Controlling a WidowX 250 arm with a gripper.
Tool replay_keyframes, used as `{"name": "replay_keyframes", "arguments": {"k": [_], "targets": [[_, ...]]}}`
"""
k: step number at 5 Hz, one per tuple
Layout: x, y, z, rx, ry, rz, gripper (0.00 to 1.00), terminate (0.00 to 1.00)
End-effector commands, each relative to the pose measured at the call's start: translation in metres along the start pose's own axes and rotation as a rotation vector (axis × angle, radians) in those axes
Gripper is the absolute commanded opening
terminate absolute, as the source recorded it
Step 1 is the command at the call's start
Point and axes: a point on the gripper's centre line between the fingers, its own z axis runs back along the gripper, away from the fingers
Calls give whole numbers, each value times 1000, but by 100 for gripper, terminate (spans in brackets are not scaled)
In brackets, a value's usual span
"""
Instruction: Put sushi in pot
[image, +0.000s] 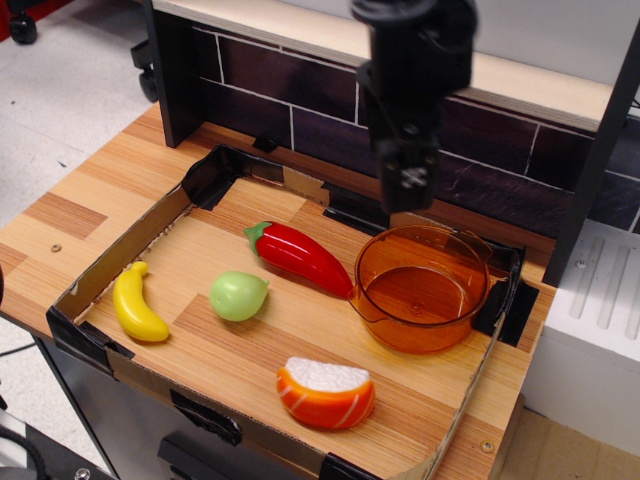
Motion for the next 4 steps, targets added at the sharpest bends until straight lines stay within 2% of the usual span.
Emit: {"name": "replay_keyframes", "arguments": {"k": [1, 2, 4], "targets": [[-23, -23, 9, -74, 71, -136, 100, 0], [-42, -33, -1, -73, 140, -184, 100, 0], [-66, -48, -34, -40, 203, -271, 100, 0]]}}
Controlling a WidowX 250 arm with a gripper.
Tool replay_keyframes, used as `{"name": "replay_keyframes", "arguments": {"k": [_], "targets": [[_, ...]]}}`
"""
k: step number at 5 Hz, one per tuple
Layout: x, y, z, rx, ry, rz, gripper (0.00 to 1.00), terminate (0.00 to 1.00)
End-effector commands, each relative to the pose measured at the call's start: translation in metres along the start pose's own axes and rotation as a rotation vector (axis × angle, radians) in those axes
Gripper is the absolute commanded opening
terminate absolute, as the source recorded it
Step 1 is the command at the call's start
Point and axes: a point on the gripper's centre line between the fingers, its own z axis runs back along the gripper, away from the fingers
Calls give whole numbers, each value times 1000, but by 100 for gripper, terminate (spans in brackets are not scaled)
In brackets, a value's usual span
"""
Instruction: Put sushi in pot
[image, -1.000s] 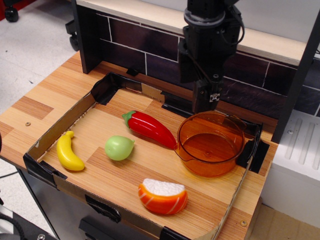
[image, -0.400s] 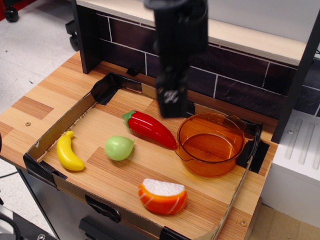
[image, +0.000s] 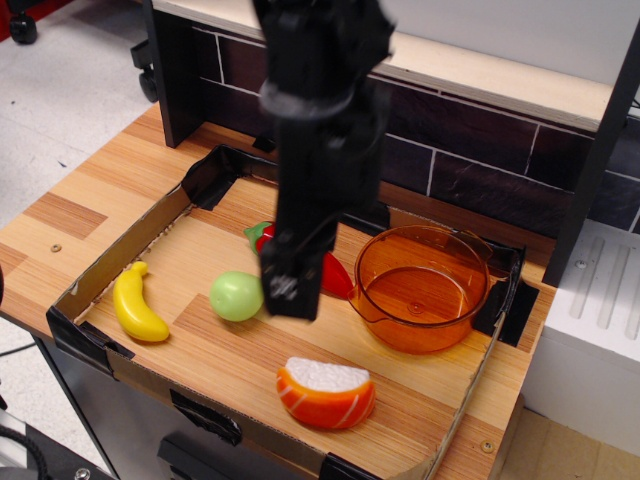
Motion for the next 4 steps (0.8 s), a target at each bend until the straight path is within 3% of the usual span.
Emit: {"name": "replay_keyframes", "arguments": {"k": [1, 4], "targets": [[3, 3, -26, 48, 48, -62, 100, 0], [13, -5, -51, -6, 43, -74, 100, 0]]}}
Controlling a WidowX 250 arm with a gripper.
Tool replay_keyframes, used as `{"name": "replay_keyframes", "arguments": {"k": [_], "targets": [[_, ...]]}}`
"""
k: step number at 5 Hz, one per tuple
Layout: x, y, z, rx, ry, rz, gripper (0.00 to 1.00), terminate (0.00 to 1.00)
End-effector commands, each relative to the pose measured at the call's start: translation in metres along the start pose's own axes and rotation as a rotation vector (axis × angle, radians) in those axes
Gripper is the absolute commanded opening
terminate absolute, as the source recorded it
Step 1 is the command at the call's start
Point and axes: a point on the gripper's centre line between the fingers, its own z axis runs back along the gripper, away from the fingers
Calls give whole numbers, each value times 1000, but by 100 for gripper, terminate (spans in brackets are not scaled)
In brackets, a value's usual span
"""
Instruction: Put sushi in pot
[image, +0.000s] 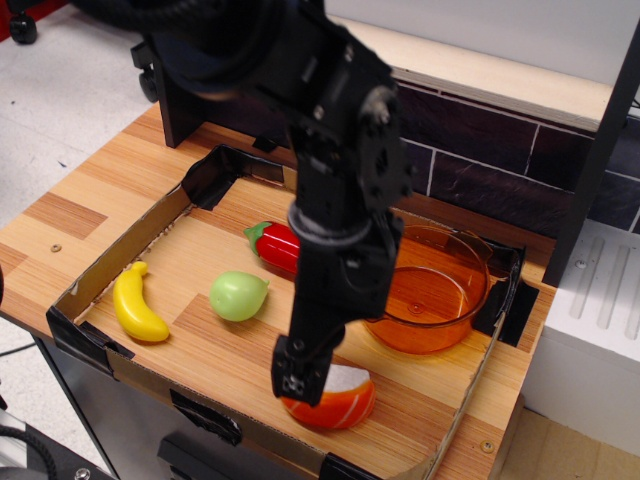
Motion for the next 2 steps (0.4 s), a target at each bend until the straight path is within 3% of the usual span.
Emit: {"name": "replay_keyframes", "arguments": {"k": [1, 2], "targets": [[0, 7, -6, -3, -9, 2, 100, 0], [2, 5, -13, 10, 4, -10, 100, 0]]}}
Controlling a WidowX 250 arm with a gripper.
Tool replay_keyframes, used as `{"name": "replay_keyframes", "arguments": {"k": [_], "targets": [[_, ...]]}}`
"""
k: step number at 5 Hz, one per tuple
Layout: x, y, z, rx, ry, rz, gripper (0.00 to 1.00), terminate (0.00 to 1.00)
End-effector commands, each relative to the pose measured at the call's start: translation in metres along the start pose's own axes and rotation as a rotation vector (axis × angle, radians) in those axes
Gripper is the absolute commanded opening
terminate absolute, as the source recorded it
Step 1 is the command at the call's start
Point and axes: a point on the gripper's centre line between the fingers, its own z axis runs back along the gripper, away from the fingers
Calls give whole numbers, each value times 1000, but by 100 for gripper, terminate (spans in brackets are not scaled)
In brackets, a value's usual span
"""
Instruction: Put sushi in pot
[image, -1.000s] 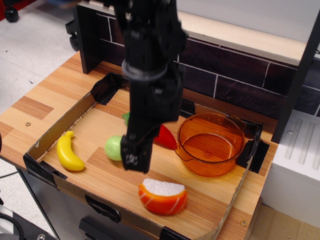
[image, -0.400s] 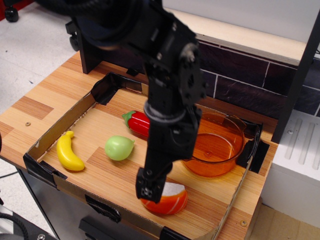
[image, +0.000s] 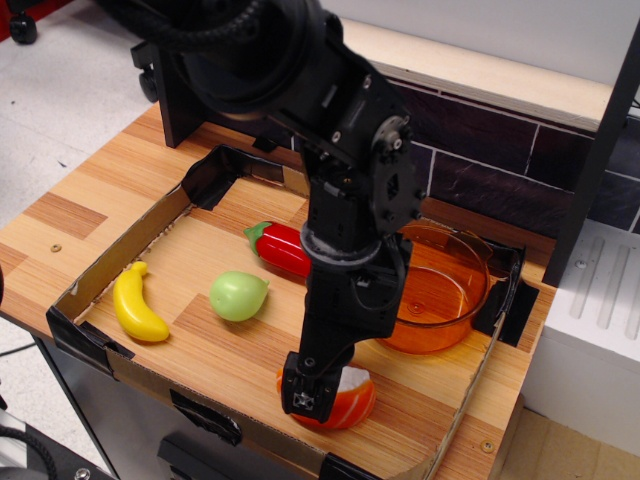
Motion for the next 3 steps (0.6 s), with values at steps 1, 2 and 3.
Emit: {"name": "replay_keyframes", "arguments": {"k": [1, 2, 3], "targets": [[-1, 2, 0, 39, -1, -29, 0, 0], [-2, -1, 3, 29, -4, -34, 0, 0], [-3, -1, 18, 40, -36, -43, 0, 0]]}}
